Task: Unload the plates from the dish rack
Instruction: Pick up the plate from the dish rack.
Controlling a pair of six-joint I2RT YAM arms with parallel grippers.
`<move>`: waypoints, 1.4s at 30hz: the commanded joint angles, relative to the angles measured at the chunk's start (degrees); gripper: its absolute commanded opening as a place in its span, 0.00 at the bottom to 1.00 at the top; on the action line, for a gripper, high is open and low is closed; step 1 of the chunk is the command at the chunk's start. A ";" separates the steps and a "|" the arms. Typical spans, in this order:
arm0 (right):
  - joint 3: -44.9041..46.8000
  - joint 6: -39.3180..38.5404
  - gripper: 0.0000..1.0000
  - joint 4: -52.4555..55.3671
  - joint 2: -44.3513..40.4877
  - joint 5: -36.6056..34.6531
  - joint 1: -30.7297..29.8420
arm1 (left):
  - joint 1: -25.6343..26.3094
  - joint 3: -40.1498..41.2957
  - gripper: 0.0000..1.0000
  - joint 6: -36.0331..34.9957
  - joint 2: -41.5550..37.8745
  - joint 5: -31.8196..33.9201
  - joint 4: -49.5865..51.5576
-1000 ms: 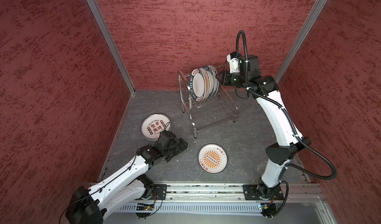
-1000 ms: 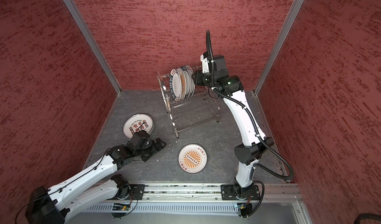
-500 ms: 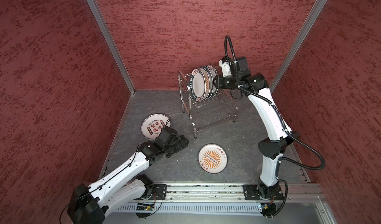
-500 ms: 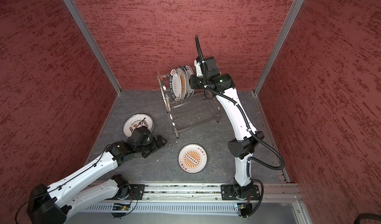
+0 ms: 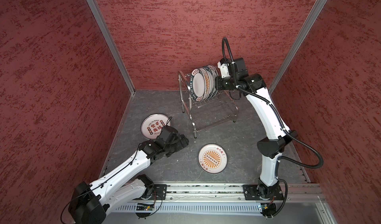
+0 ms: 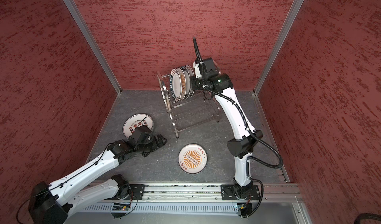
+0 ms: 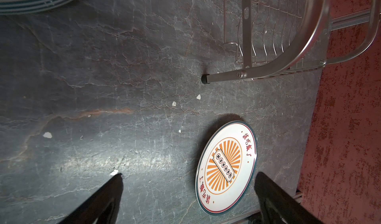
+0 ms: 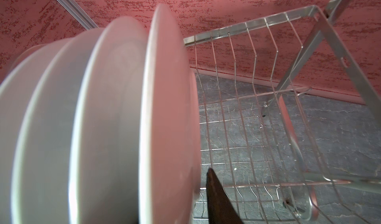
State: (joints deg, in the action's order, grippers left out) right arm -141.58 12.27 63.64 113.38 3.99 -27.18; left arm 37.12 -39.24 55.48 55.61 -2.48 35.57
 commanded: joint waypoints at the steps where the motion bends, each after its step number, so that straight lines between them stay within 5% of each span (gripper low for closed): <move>1: 0.92 -1.76 0.23 -1.53 -1.34 -0.64 -0.53 | -0.80 -0.90 0.99 -0.64 -0.39 0.65 -0.99; 26: 3.42 -3.07 0.06 -7.96 -6.76 -5.36 -0.59 | -1.88 -6.72 0.99 -3.05 4.88 1.31 -3.15; 42: 3.56 -7.11 0.06 -12.98 -13.18 -22.15 -0.59 | -2.69 -6.57 0.99 -7.21 0.04 3.96 -0.90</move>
State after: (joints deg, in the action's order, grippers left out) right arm -137.88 7.60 55.00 102.87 -11.92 -27.33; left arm 34.94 -45.01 50.87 56.88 1.56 34.37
